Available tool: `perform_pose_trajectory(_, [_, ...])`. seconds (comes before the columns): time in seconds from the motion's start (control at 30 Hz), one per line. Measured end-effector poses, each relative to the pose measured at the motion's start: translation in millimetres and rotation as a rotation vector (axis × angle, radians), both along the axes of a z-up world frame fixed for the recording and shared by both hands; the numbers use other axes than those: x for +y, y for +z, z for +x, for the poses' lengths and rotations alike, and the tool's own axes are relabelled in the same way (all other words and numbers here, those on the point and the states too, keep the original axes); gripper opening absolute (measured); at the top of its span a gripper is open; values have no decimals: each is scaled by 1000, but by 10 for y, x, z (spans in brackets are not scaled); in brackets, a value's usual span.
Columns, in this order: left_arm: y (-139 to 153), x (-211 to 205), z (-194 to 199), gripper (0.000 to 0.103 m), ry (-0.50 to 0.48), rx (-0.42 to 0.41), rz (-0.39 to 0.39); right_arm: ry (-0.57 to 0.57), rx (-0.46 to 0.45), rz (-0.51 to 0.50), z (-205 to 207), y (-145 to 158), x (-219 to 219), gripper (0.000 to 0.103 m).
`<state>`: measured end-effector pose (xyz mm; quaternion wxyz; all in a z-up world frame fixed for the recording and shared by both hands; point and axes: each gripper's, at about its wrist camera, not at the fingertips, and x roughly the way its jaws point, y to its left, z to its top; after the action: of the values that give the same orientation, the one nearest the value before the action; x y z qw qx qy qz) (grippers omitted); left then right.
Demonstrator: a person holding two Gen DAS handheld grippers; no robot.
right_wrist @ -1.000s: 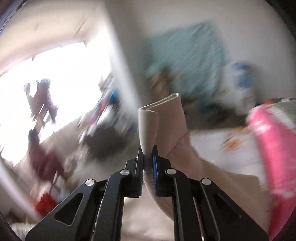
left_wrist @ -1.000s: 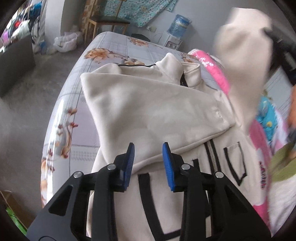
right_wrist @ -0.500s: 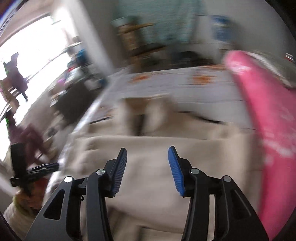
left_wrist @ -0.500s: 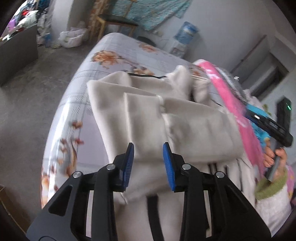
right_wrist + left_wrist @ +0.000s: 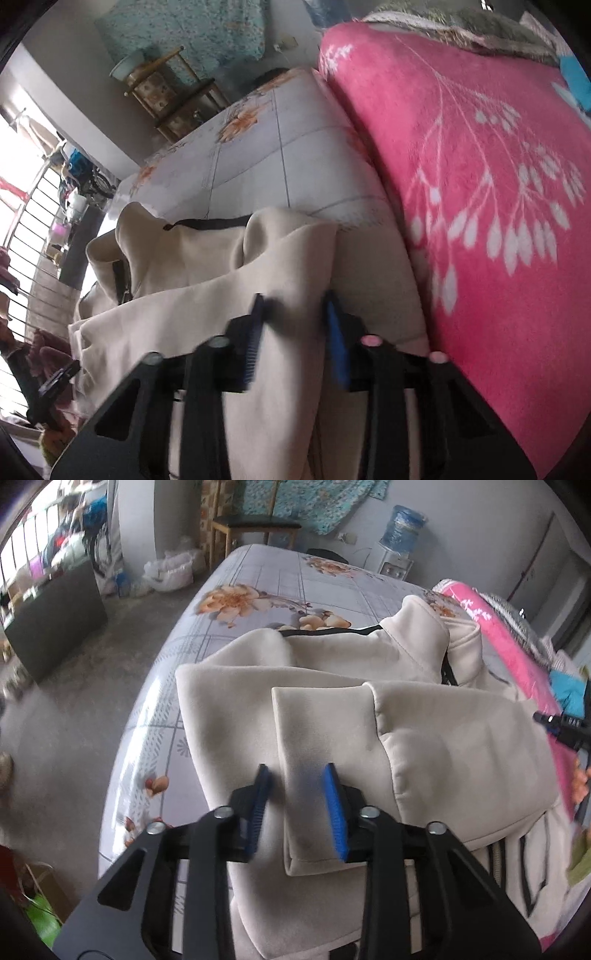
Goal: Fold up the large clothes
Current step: 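Close the left tool on the folded side edge of the jacket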
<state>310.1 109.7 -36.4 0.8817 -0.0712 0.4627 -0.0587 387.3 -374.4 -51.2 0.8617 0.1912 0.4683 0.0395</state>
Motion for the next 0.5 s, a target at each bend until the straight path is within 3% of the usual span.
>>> perform_pose_trajectory(0.07, [37, -3, -31, 8, -15, -27, 2, 2, -35, -8, -47, 95, -8, 7])
perform_pose_trajectory(0.17, [145, -4, -116, 5, -27, -61, -17, 9, -111, -16, -126, 317, -2, 6])
perform_pose_trajectory(0.27, [277, 32, -255, 5, -32, -94, -85, 10, -148, -44, -123, 389, 15, 6])
perform_pose_trajectory(0.37, [245, 19, -302, 4, -36, -72, -124, -2, -121, -72, -51, 273, 9, 6])
perform_pose_trajectory(0.5, [49, -8, -272, 4, -26, -27, -92, 8, -62, -118, -30, 160, -13, 11])
